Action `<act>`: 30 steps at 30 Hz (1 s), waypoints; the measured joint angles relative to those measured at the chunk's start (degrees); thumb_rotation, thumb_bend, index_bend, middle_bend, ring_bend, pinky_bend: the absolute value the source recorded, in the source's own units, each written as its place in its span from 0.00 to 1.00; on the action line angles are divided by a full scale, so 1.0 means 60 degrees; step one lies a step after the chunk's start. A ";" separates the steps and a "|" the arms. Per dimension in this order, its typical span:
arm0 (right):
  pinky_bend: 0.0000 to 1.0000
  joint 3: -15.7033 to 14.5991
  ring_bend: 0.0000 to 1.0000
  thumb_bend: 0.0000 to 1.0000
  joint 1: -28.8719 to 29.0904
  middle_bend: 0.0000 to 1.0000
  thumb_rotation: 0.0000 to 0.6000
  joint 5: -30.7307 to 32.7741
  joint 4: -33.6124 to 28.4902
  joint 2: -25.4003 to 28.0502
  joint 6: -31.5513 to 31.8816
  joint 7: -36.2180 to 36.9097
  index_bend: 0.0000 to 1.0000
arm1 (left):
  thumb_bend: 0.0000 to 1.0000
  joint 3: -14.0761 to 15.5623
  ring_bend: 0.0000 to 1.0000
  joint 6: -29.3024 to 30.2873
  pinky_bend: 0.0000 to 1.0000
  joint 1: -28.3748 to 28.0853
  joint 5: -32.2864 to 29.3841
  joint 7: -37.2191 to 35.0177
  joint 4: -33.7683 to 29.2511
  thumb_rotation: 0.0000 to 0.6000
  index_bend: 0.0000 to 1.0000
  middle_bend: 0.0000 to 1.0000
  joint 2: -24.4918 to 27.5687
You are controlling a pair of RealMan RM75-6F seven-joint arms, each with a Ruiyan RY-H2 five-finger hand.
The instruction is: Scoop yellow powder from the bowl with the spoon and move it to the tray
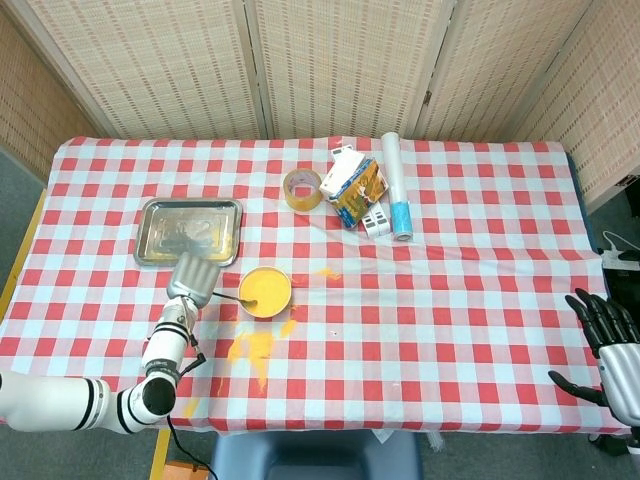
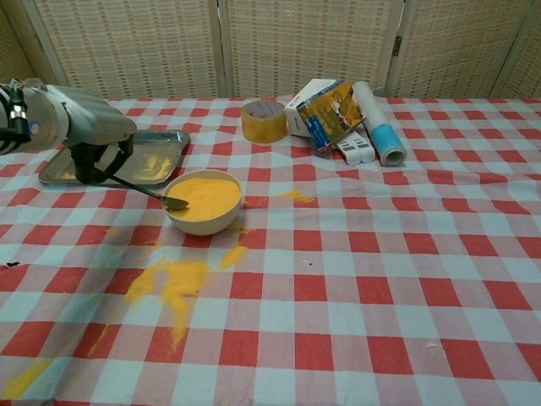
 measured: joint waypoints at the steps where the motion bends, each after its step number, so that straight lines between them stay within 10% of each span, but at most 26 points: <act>1: 0.00 0.0006 0.00 0.04 0.0008 0.00 1.00 0.0020 0.0000 -0.0004 -0.0020 -0.0010 0.00 | 0.65 0.0007 1.00 -0.0045 1.00 -0.0012 0.0002 -0.0050 0.0069 1.00 0.97 1.00 -0.0022; 20: 0.00 0.0153 0.00 0.04 0.0053 0.00 1.00 0.0357 0.0009 -0.0028 -0.0160 -0.0074 0.00 | 0.65 -0.0226 1.00 -0.0980 1.00 -0.0398 -0.0256 -0.1018 0.1910 1.00 0.97 1.00 -0.0557; 30: 0.00 0.0121 0.00 0.04 0.0036 0.00 1.00 0.0271 -0.0041 -0.0019 -0.0142 -0.0125 0.00 | 0.65 -0.0273 1.00 -0.0896 1.00 -0.0356 -0.0161 -0.1438 0.1081 1.00 0.97 1.00 -0.0036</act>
